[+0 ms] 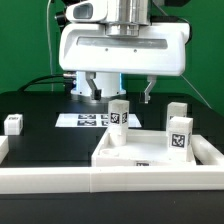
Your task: Assemble square table
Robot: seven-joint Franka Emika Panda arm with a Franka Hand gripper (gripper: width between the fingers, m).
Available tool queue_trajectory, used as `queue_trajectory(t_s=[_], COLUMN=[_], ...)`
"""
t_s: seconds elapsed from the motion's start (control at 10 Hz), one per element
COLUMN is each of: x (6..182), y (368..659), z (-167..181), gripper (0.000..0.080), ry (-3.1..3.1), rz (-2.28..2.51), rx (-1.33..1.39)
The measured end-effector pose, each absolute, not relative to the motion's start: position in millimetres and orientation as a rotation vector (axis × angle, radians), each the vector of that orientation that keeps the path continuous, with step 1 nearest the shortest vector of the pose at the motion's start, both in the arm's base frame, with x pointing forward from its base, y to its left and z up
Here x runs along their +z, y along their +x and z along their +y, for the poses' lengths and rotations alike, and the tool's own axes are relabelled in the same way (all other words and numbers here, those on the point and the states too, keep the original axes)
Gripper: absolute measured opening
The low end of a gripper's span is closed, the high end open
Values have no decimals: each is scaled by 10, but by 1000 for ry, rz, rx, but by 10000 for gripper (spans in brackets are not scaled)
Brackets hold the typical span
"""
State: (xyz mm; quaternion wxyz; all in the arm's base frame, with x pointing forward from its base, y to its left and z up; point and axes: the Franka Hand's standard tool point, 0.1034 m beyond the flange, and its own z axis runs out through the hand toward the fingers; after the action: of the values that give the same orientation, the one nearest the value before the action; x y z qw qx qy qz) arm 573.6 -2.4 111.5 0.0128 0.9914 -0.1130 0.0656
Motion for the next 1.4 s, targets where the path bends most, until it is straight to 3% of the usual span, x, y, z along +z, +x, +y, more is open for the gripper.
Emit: queue_trajectory(t_s=[0.3,0.4,0.8,1.4], x=[1092,1031,919,904], y=[5695,5555,5161,4947], z=[-258,-425,-1452,-2101], gripper=[649,649,649,649], ry=[3080,3076,3051,3039], rz=[-332,-255,-90,-23], rx=[208,207,190,162])
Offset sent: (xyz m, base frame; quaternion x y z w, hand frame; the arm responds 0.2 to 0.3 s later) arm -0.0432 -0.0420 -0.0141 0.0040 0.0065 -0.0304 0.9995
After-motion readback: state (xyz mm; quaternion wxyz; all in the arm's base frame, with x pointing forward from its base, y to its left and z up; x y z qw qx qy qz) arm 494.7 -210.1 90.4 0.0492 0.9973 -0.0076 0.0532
